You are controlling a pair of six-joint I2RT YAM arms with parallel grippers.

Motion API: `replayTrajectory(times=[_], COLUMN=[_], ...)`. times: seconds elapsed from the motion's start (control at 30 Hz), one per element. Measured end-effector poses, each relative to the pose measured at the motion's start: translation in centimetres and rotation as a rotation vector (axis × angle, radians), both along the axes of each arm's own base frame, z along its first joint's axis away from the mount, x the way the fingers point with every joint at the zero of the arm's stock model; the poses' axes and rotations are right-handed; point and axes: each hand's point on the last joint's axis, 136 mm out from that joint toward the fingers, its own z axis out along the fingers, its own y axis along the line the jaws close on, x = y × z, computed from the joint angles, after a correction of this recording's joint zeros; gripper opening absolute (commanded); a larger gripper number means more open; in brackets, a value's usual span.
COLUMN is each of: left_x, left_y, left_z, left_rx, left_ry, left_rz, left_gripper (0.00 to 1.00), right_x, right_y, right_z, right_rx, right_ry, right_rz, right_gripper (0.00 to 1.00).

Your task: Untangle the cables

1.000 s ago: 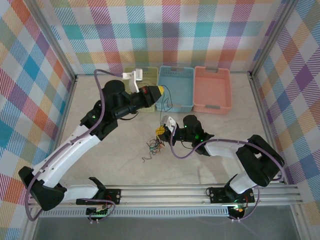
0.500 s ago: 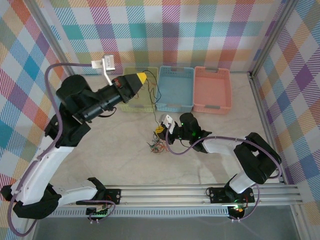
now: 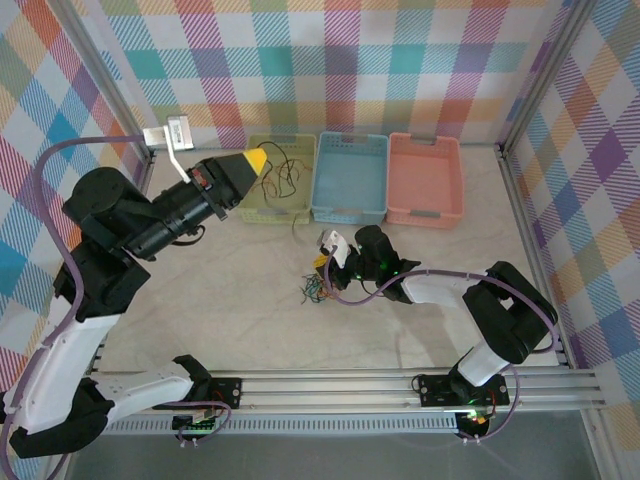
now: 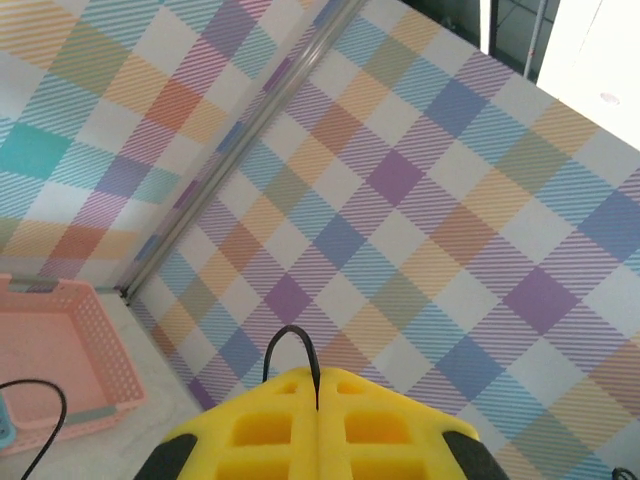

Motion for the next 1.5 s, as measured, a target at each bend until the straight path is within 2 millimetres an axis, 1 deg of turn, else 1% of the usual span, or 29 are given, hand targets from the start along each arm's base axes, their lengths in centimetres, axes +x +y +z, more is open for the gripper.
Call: replayTrajectory(times=[0.07, 0.13, 0.33, 0.4, 0.47, 0.67, 0.77, 0.9, 0.97, 1.0, 1.13, 1.27, 1.37, 1.5], left_x=[0.4, 1.0, 3.2, 3.4, 3.4, 3.7, 4.0, 4.9, 5.7, 6.2, 8.5, 11.2, 14.0, 18.4], left_y=[-0.2, -0.5, -1.3, -1.1, -0.9, -0.8, -0.7, -0.7, -1.0, -1.3, -2.2, -3.3, -4.6, -6.3], left_z=[-1.7, -4.2, -12.5, -14.4, -15.4, -16.4, -17.1, -17.8, -17.5, -17.0, -14.1, -11.8, -11.0, -10.9], left_rx=[0.025, 0.061, 0.200, 0.236, 0.254, 0.282, 0.302, 0.325, 0.336, 0.340, 0.323, 0.301, 0.295, 0.292], left_ry=[0.025, 0.063, 0.182, 0.206, 0.217, 0.215, 0.224, 0.248, 0.257, 0.257, 0.229, 0.210, 0.211, 0.216], left_rz=[0.004, 0.015, 0.064, 0.080, 0.088, 0.100, 0.112, 0.124, 0.130, 0.133, 0.152, 0.171, 0.182, 0.200], left_gripper=[0.00, 0.00, 0.00, 0.00, 0.00, 0.00, 0.00, 0.00, 0.00, 0.00, 0.00, 0.00, 0.00, 0.00], right_x=[0.1, 0.2, 0.6, 0.8, 1.0, 1.6, 2.2, 3.6, 4.5, 4.9, 6.6, 7.9, 8.2, 8.3], right_y=[-0.1, -0.1, -0.5, -0.6, -0.8, -1.2, -1.5, -2.8, -4.0, -4.6, -7.6, -9.7, -10.3, -10.3], right_z=[0.0, -0.1, -0.5, -0.5, -0.6, -0.6, -0.3, 0.2, 0.3, 0.3, 0.3, 0.5, 0.6, 0.5], right_rx=[-0.003, -0.006, -0.028, -0.034, -0.041, -0.054, -0.059, -0.076, -0.081, -0.080, -0.078, -0.064, -0.055, -0.045], right_ry=[-0.003, -0.005, -0.004, -0.008, -0.013, -0.029, -0.047, -0.085, -0.090, -0.089, -0.080, -0.066, -0.058, -0.046], right_rz=[-0.007, -0.014, -0.043, -0.054, -0.069, -0.106, -0.138, -0.245, -0.319, -0.357, -0.516, -0.626, -0.660, -0.671], right_gripper=[0.15, 0.16, 0.18, 0.18, 0.18, 0.19, 0.21, 0.21, 0.22, 0.22, 0.22, 0.22, 0.22, 0.22])
